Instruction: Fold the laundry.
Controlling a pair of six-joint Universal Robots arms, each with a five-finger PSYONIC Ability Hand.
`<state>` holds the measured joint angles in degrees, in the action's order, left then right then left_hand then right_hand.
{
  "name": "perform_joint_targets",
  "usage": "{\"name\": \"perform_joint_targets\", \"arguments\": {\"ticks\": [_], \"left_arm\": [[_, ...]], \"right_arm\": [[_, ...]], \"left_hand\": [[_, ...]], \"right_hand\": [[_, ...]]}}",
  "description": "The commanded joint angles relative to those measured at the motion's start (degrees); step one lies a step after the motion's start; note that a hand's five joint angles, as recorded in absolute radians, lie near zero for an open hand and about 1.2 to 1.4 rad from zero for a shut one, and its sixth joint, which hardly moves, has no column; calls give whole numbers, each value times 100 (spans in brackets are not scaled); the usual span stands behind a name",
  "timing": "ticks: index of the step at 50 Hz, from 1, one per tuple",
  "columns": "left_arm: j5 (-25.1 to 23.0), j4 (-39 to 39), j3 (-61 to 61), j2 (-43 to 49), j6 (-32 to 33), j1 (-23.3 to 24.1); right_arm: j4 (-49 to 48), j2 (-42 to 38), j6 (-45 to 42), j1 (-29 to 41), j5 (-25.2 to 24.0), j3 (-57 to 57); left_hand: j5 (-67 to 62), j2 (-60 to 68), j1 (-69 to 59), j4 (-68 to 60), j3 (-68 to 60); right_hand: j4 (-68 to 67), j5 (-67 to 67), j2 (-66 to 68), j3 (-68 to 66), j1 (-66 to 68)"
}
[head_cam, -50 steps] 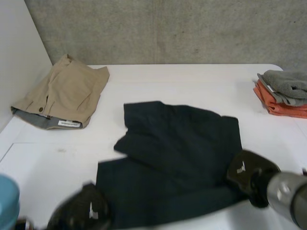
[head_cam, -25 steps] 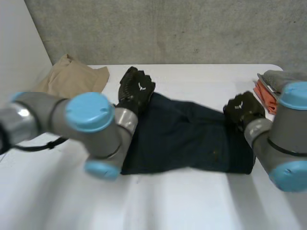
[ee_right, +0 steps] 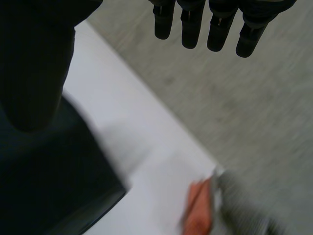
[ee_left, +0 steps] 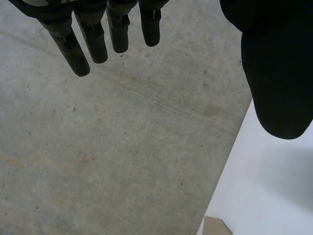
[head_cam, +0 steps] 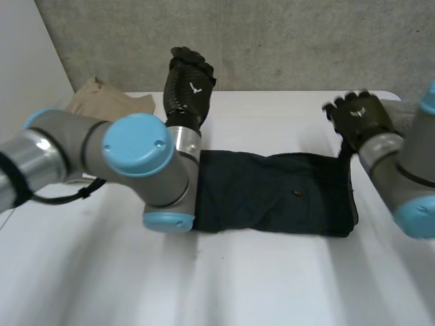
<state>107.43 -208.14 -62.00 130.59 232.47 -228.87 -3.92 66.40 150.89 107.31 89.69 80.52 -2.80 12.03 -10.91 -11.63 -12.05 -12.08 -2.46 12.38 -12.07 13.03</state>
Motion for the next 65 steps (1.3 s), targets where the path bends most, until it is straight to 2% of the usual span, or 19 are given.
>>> {"name": "perform_joint_targets", "arguments": {"ticks": [1, 8, 17, 19, 20, 21, 30, 35, 39, 42, 47, 51, 56, 57, 58, 59, 62, 63, 65], "left_arm": [[-20, 28, -1278, -895, -676, 18], [-99, 28, -1868, -1133, -1011, 62], [-125, 10, -1886, -1045, -1020, 123], [-125, 10, -1886, -1036, -1029, 123], [-117, 10, -1895, -1036, -1029, 132], [-125, 10, -1903, -1036, -1029, 132], [-117, 10, -1939, -1150, -1037, 132], [-125, 28, -2079, -1405, -1037, 115], [-143, 10, -2255, -1659, -1029, 88], [-204, -8, -2360, -1818, -1037, 53], [-222, -16, -2510, -1985, -1090, -79], [-222, -16, -2632, -2046, -1195, -132], [-213, -25, -2651, -2125, -1301, -149], [-205, -25, -2642, -2126, -1310, -158], [-204, -25, -2633, -2143, -1319, -167], [-204, -34, -2615, -2178, -1319, -193], [-213, -43, -2563, -2240, -1336, -281], [-205, -51, -2536, -2240, -1336, -307], [-205, -69, -2388, -2240, -1380, -342]], "right_arm": [[1147, 794, 721, -368, -583, 1279], [175, 839, 951, -650, -865, 2203], [-381, 207, 1100, -650, -812, 2205], [-487, 40, 1074, -641, -804, 2187], [-600, -22, 1065, -641, -786, 2178], [-662, -31, 1065, -641, -777, 2178], [-716, 460, 645, -1009, -847, 2380], [-76, 1014, -881, -1598, -874, 2407], [-47, 1234, -1849, -1608, -857, 2214], [-162, 1287, -2169, -1284, -935, 2082], [-680, 1165, -2485, 148, -1436, 1800], [-1514, 480, -3064, 1290, -2138, 1809], [-1718, -443, -4101, 2153, -2518, 1581], [-1666, -609, -4277, 2215, -2457, 1494], [-1639, -655, -4322, 2233, -2439, 1449], [-1578, -655, -4348, 2259, -2430, 1405], [-1516, -559, -3974, 2268, -2368, 1335], [-1516, -523, -3866, 2268, -2359, 1326], [-1524, -112, -2823, 2207, -2324, 1308]], "left_hand": [[280, -203, 91, 163, 205], [280, -203, 91, 163, 205], [275, -198, 86, 159, 200], [275, -198, 86, 159, 200], [275, -198, 86, 159, 200], [275, -198, 86, 159, 200], [275, -198, 86, 159, 200], [275, -198, 86, 159, 200], [275, -198, 86, 159, 200], [275, -198, 86, 159, 200], [275, -198, 86, 159, 200], [275, -198, 86, 159, 200], [275, -198, 86, 159, 200], [275, -198, 86, 159, 200], [275, -198, 86, 159, 200], [275, -198, 86, 159, 200], [275, -198, 86, 159, 200], [275, -198, 86, 159, 200], [275, -198, 86, 159, 200]], "right_hand": [[-170, -131, 139, -170, 74], [-505, -467, 475, -506, 410], [-1715, -1676, 1684, -1716, 1619], [-2973, -2935, 2942, -2974, 2877], [-5844, -5806, 5814, -5845, 5749], [-6783, -6744, 6752, -6783, 6687], [-6792, -6754, 6762, -6793, 6697], [-6792, -6754, 6762, -6793, 6697], [-6792, -6754, 6762, -6793, 6697], [-6792, -6754, 6762, -6793, 6697], [-6792, -6754, 6762, -6793, 6697], [-6792, -6754, 6762, -6793, 6697], [-6792, -6754, 6762, -6793, 6697], [-6632, -6593, 6601, -6632, 6536], [-5398, -5359, 5367, -5398, 5302], [-3187, -3149, 3157, -3188, 3092], [208, 246, -238, 207, -303], [208, 246, -238, 207, -303], [208, 246, -238, 207, -303]]}}
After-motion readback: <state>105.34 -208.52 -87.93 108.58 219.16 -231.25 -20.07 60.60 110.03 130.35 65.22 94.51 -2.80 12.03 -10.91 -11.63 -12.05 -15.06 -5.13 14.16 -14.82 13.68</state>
